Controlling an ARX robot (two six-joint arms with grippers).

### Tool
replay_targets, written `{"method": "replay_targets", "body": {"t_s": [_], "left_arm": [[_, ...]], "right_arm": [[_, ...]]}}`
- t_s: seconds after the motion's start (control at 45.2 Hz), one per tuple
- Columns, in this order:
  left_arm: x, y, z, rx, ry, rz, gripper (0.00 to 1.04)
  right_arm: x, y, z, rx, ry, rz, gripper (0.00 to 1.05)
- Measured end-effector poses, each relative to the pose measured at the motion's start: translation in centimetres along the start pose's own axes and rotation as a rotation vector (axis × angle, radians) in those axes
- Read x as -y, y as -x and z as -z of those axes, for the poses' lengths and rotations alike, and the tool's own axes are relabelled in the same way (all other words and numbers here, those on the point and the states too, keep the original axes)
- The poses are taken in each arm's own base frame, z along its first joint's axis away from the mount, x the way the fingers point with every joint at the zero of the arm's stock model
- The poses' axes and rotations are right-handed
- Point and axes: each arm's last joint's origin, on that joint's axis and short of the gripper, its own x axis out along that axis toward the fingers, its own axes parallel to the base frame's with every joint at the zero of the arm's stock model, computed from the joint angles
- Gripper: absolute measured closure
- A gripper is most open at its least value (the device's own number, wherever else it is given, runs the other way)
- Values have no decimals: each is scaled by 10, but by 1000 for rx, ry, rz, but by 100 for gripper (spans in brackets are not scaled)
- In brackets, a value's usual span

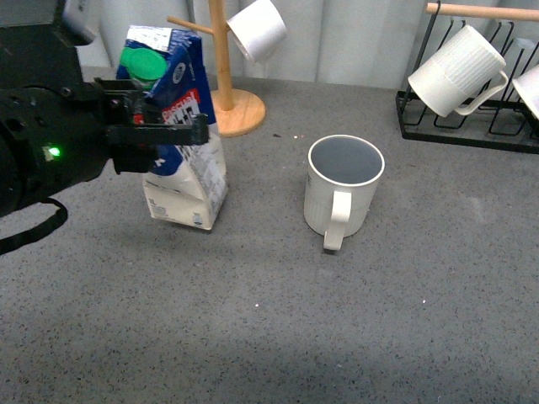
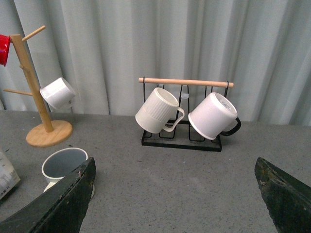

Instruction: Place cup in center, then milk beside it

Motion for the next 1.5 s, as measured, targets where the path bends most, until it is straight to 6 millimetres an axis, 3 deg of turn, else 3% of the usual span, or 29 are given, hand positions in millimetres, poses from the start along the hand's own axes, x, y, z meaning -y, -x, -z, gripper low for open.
{"method": "replay_targets", "body": {"t_s": [0.155, 0.464, 1.194, 1.503], "left_arm": [[26, 0, 3, -1, 10, 41, 100], [50, -3, 10, -16, 29, 76, 100], [67, -18, 15, -26, 28, 91, 100], [67, -19, 14, -32, 27, 82, 60]], "right_arm": [[0, 0, 0, 0, 0, 0, 9], [0, 0, 0, 0, 0, 0, 9], [0, 0, 0, 0, 0, 0, 9], [0, 0, 0, 0, 0, 0, 9]]}}
